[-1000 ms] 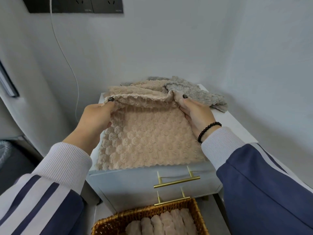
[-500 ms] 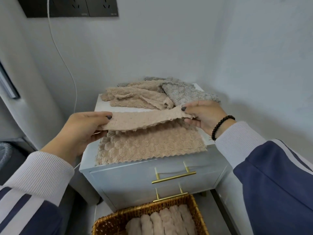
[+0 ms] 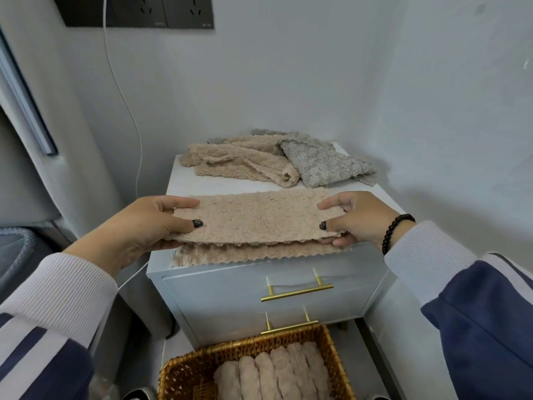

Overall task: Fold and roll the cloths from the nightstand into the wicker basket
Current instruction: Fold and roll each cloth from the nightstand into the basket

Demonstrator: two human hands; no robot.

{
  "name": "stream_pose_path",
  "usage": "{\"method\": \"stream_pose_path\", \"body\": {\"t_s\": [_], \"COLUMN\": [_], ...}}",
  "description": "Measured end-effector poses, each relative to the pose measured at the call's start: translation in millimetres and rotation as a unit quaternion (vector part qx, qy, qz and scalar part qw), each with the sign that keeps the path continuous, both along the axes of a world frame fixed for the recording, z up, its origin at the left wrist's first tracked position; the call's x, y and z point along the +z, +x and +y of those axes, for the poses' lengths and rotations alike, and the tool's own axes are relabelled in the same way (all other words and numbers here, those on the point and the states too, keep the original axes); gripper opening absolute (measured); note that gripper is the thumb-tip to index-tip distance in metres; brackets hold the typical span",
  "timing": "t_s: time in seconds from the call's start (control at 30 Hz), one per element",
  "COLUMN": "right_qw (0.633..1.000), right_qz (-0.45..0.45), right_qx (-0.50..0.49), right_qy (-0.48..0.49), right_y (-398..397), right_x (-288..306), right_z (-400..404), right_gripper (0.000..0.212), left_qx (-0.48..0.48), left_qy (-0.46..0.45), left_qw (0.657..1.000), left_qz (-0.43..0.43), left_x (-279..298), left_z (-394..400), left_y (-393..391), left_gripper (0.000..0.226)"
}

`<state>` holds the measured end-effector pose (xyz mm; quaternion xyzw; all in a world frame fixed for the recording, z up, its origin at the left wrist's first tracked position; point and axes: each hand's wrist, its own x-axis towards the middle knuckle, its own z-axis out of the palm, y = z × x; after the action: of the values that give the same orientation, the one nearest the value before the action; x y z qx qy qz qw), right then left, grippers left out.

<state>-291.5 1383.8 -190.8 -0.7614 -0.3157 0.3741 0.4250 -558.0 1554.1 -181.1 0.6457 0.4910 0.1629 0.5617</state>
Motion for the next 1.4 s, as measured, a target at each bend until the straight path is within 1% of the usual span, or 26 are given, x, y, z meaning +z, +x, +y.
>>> {"method": "stream_pose_path", "body": {"t_s": [0.07, 0.17, 0.3, 0.5, 0.63, 0.67, 0.7, 0.77, 0.8, 0.83, 0.87, 0.93, 1.0, 1.07, 1.13, 1.17, 1.23, 1.27, 1.3, 1.33, 1.4], "right_qw": [0.999, 0.995, 0.991, 0.987, 0.976, 0.968, 0.954, 0.898, 0.871, 0.857, 0.854, 0.867, 0.876, 0.871, 0.858, 0.853, 0.849, 0.85, 0.849, 0.846, 0.836], "right_qz": [-0.03, -0.081, -0.107, -0.127, -0.172, -0.199, -0.246, -0.384, -0.443, -0.482, -0.5, -0.496, -0.48, -0.482, -0.498, -0.504, -0.505, -0.498, -0.491, -0.488, -0.491], "right_qx": [0.011, 0.035, 0.046, 0.066, 0.071, 0.071, 0.071, 0.066, 0.053, 0.034, 0.019, 0.013, 0.036, 0.068, 0.09, 0.099, 0.132, 0.158, 0.188, 0.216, 0.243], "right_qy": [-0.019, -0.053, -0.066, -0.077, -0.115, -0.133, -0.159, -0.206, -0.204, -0.182, -0.144, -0.052, 0.018, 0.063, 0.088, 0.091, 0.081, 0.067, 0.044, 0.018, -0.024], "right_y": [-1.9, -6.4, -12.4, -14.8, -20.9, -23.5, -26.1, -29.3, -31.5, -34.1, -37.3, -46.4, -55.1, -60.6, -63.3, -64.8, -68.8, -71.3, -73.9, -74.5, -71.4], "right_x": [0.6, 3.6, 6.4, 7.9, 17.1, 22.7, 29.4, 41.6, 44.8, 46.4, 46.1, 39.7, 27.0, 10.8, -3.4, -9.2, -19.0, -24.4, -29.3, -35.2, -43.4], "right_z": [-3.2, -8.1, -11.0, -13.3, -14.5, -15.4, -17.1, -17.0, -15.7, -12.5, -7.8, 7.3, 26.2, 44.4, 59.5, 65.7, 75.4, 79.4, 81.6, 83.1, 83.2], "right_gripper": [0.032, 0.037, 0.039, 0.039, 0.042, 0.044, 0.045, 0.041, 0.036, 0.032, 0.029, 0.027, 0.03, 0.035, 0.039, 0.042, 0.045, 0.046, 0.048, 0.048, 0.049], "left_qx": [-0.02, -0.034, -0.032, -0.049, -0.08, -0.087, -0.089, -0.069, -0.056, -0.042, -0.025, 0.002, -0.002, -0.032, -0.07, -0.087, -0.123, -0.14, -0.156, -0.169, -0.178], "left_qy": [-0.002, -0.009, 0.0, 0.04, 0.079, 0.092, 0.107, 0.141, 0.175, 0.217, 0.257, 0.317, 0.361, 0.384, 0.383, 0.382, 0.389, 0.393, 0.396, 0.395, 0.381], "left_qw": [1.0, 0.999, 0.999, 0.997, 0.988, 0.984, 0.977, 0.964, 0.954, 0.941, 0.93, 0.921, 0.914, 0.909, 0.908, 0.907, 0.902, 0.899, 0.893, 0.887, 0.872], "left_qz": [0.019, 0.022, 0.021, 0.051, 0.103, 0.128, 0.159, 0.213, 0.238, 0.257, 0.261, 0.226, 0.187, 0.158, 0.154, 0.155, 0.139, 0.136, 0.145, 0.171, 0.249], "left_x": [-3.2, -5.1, -4.1, -0.4, 3.7, 6.8, 10.5, 18.0, 21.1, 23.0, 23.9, 21.5, 14.5, 4.8, -5.1, -10.5, -23.1, -31.6, -40.4, -48.3, -57.0], "left_z": [0.9, 0.1, -4.7, -11.6, -11.6, -10.8, -10.1, -8.8, -9.0, -9.2, -10.9, -14.8, -19.0, -24.7, -30.2, -31.8, -32.9, -30.4, -27.0, -24.1, -19.9], "left_y": [-3.6, -7.6, -11.3, -12.0, -11.5, -11.9, -12.0, -11.3, -9.9, -7.1, -3.7, 5.2, 17.8, 31.6, 44.9, 51.2, 63.3, 67.7, 71.7, 75.0, 76.7], "left_gripper": [0.045, 0.049, 0.05, 0.058, 0.063, 0.063, 0.061, 0.051, 0.044, 0.037, 0.03, 0.022, 0.023, 0.03, 0.037, 0.038, 0.03, 0.026, 0.027, 0.035, 0.053]}}
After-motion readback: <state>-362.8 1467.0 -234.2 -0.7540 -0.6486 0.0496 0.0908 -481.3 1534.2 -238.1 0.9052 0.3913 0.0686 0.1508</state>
